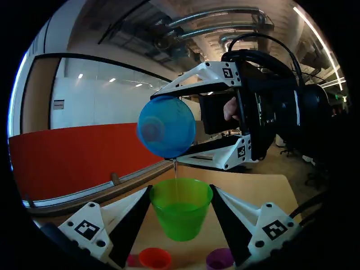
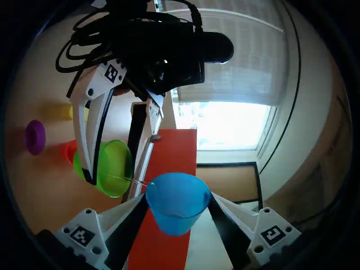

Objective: Pour water

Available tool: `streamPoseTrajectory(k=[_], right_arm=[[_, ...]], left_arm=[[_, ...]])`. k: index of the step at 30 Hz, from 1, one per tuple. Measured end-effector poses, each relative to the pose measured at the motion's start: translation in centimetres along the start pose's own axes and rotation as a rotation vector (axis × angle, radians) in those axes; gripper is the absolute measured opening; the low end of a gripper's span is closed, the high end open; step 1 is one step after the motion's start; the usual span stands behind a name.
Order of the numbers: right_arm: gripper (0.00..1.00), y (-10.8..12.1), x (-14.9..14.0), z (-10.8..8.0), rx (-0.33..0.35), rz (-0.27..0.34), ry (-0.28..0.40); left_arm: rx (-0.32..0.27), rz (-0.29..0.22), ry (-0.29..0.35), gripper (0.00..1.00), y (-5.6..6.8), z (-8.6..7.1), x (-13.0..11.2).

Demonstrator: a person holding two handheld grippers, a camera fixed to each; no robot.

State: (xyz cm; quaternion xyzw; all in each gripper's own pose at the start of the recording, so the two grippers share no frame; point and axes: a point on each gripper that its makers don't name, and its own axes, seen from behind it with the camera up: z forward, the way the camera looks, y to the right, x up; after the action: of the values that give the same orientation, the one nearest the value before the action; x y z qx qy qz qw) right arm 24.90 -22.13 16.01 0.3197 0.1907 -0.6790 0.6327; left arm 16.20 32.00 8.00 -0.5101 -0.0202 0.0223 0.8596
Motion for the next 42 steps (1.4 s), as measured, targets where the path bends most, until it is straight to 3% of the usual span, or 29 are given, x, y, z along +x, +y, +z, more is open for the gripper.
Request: streamPoseTrajectory(k=[42], right_arm=[[0.93,0.20,0.65,0.07,-0.012,-0.057,-0.005]], left_arm=[[0.003,0.006,0.000,0.90,0.08,-0.07,0.14]])
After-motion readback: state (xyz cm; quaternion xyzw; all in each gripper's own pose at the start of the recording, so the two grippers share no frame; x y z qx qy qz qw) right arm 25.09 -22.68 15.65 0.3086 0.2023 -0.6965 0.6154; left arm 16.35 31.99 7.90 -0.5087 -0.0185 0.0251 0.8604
